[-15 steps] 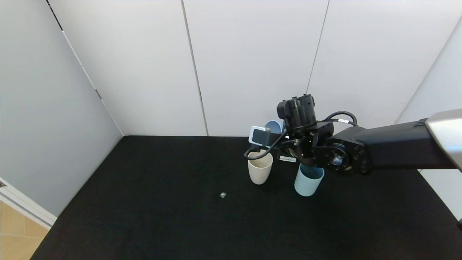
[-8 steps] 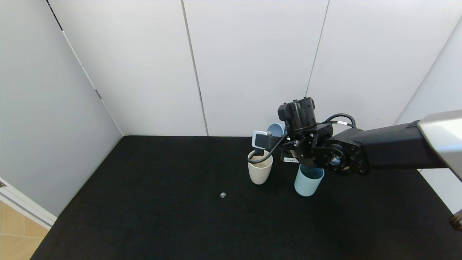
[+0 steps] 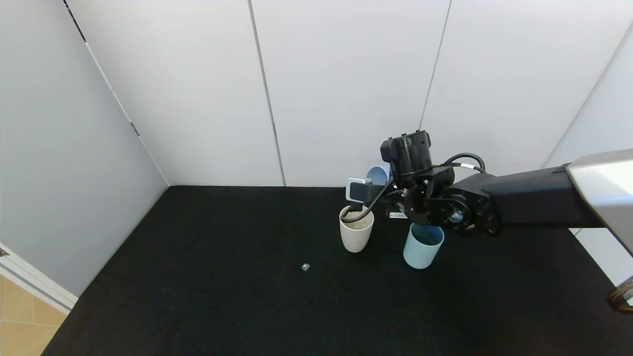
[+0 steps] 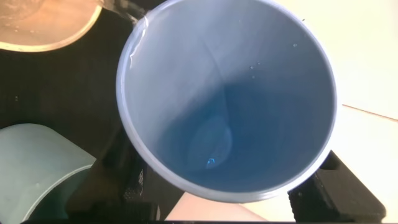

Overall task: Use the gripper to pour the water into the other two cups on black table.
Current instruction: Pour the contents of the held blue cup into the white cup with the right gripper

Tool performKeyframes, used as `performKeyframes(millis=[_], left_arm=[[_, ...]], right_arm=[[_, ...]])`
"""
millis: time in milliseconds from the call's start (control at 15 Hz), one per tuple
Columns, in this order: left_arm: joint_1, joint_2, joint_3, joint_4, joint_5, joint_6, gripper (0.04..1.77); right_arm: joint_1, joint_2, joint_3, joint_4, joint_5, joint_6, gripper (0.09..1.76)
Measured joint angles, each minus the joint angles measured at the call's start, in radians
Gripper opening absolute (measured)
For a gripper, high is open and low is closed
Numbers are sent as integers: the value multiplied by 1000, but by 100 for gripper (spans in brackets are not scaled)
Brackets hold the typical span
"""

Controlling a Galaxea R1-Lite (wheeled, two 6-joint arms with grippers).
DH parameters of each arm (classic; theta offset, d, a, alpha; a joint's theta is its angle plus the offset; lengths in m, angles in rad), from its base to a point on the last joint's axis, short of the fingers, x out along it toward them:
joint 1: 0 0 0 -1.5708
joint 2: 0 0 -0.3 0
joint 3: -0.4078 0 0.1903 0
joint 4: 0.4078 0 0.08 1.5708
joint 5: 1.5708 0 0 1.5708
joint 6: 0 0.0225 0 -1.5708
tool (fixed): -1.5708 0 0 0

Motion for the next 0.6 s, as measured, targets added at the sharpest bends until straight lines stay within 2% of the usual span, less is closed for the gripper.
performKeyframes(millis=[600], left_arm=[[0,0,0,0,0,0,172]], right_arm=[[-2,11,-46,0,-3,-87,125]])
